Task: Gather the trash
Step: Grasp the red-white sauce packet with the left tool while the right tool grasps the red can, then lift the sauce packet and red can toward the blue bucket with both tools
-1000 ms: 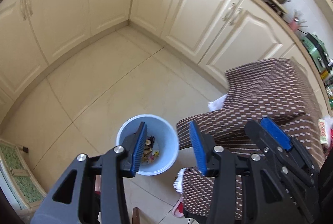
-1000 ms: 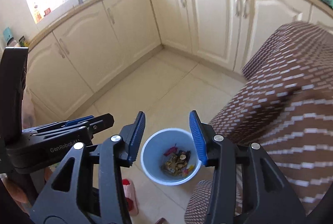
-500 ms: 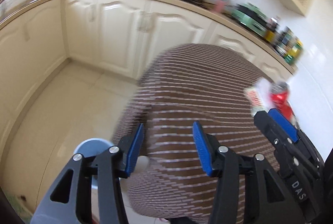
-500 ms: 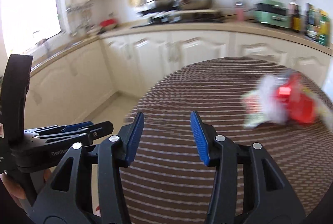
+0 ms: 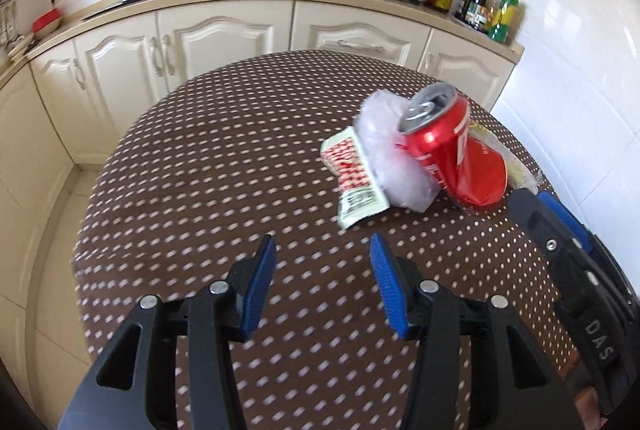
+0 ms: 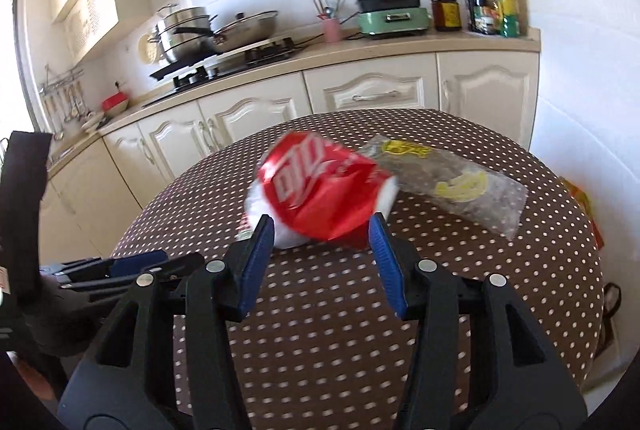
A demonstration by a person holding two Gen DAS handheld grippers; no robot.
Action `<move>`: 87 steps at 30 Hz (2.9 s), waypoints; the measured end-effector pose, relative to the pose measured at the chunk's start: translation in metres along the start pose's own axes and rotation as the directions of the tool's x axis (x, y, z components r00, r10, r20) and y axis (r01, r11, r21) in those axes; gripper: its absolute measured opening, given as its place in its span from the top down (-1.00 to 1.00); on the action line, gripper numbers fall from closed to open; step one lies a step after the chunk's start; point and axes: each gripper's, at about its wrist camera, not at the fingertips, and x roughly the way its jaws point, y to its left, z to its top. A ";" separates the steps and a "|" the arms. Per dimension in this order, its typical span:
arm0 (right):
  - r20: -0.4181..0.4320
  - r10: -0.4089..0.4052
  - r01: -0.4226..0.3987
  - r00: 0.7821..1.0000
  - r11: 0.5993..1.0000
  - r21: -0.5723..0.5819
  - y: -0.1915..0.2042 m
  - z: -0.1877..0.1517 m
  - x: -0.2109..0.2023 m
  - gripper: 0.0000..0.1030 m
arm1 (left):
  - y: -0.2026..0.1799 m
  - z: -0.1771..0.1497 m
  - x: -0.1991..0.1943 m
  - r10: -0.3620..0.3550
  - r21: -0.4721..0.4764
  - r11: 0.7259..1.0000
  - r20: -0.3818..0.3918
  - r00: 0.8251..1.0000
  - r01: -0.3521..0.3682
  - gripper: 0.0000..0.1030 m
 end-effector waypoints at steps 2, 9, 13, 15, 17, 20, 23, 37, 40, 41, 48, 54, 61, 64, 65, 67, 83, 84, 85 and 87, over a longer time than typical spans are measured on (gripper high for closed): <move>0.001 -0.005 0.005 1.000 1.000 0.009 -0.008 0.003 0.002 -0.01 | -0.007 0.005 0.008 0.011 0.022 1.000 -0.007 1.000 -0.011 0.05; 0.002 0.011 -0.011 1.000 0.999 0.042 -0.029 0.012 0.012 -0.02 | -0.026 0.014 0.040 0.032 0.065 0.997 -0.047 0.998 -0.029 0.09; 0.001 0.001 -0.001 1.000 0.999 0.051 -0.037 0.014 0.012 -0.03 | -0.027 0.019 0.052 0.018 0.067 0.998 -0.063 0.998 -0.014 0.47; -0.003 -0.002 0.002 1.000 0.999 0.054 -0.039 0.014 0.013 -0.03 | -0.029 0.021 0.054 0.026 0.071 0.997 -0.051 0.998 -0.022 0.50; -0.007 0.001 -0.001 1.000 0.999 0.051 -0.040 0.015 0.014 -0.03 | -0.027 0.021 0.052 0.029 0.067 0.997 -0.040 0.999 -0.026 0.90; -0.020 0.007 -0.006 1.000 1.000 0.019 -0.034 0.014 0.016 -0.03 | -0.021 0.018 0.042 0.033 0.050 0.998 -0.011 0.999 -0.033 0.91; -0.040 0.003 -0.004 0.999 0.999 -0.035 -0.021 0.013 0.019 -0.03 | -0.010 0.014 0.027 0.040 0.016 0.999 0.022 0.999 -0.040 0.91; 0.027 -0.364 0.305 0.931 0.735 -0.606 0.082 -0.027 0.056 -0.03 | 0.043 -0.020 -0.015 0.017 -0.138 0.990 0.061 0.998 -0.008 0.91; 0.074 -0.436 0.368 0.897 0.644 -0.671 0.090 -0.033 0.073 -0.03 | 0.047 -0.020 -0.015 0.014 -0.148 0.989 0.063 0.998 -0.005 0.91; 0.095 -0.458 0.391 0.884 0.612 -0.687 0.092 -0.035 0.079 -0.03 | 0.047 -0.019 -0.014 0.015 -0.150 0.989 0.063 0.998 -0.006 0.91; 0.112 -0.491 0.413 0.864 0.566 -0.714 0.091 -0.033 0.100 0.57 | 0.053 -0.011 -0.004 0.023 -0.164 0.986 0.059 0.998 -0.013 0.91; 0.118 -0.416 0.401 0.902 0.703 -0.588 0.076 -0.009 0.077 0.66 | 0.060 -0.010 -0.005 0.016 -0.182 0.983 0.065 0.998 -0.004 0.91; 0.096 -0.232 0.251 0.968 0.895 -0.369 0.059 0.017 0.023 0.67 | 0.064 -0.019 -0.028 -0.006 -0.180 0.983 0.104 0.995 0.025 0.91; 0.075 -0.134 0.151 0.988 0.936 -0.317 0.066 0.021 0.007 0.67 | 0.072 -0.024 -0.044 -0.015 -0.196 0.980 0.130 0.991 0.040 0.91; 0.068 -0.106 0.122 0.992 0.944 -0.308 0.070 0.022 0.004 0.67 | 0.075 -0.025 -0.049 -0.016 -0.202 0.978 0.136 0.991 0.043 0.91; 0.033 -0.033 0.041 0.999 0.958 -0.284 0.081 0.019 -0.001 0.67 | 0.087 -0.031 -0.062 -0.010 -0.224 0.974 0.157 0.988 0.045 0.91; -0.192 0.350 -0.398 0.917 0.828 -0.394 0.284 -0.052 -0.001 0.67 | 0.258 -0.110 -0.131 0.168 -0.478 0.875 0.149 0.974 -0.078 0.91; -0.211 0.361 -0.417 0.909 0.817 -0.398 0.297 -0.059 0.001 0.67 | 0.269 -0.116 -0.132 0.179 -0.491 0.867 0.139 0.974 -0.089 0.91; -0.231 0.374 -0.438 0.898 0.806 -0.399 0.307 -0.065 0.005 0.67 | 0.282 -0.124 -0.131 0.192 -0.511 0.854 0.125 0.973 -0.103 0.91; -0.281 0.390 -0.477 0.877 0.782 -0.402 0.330 -0.082 0.016 0.67 | 0.303 -0.137 -0.129 0.210 -0.537 0.834 0.099 0.973 -0.126 0.91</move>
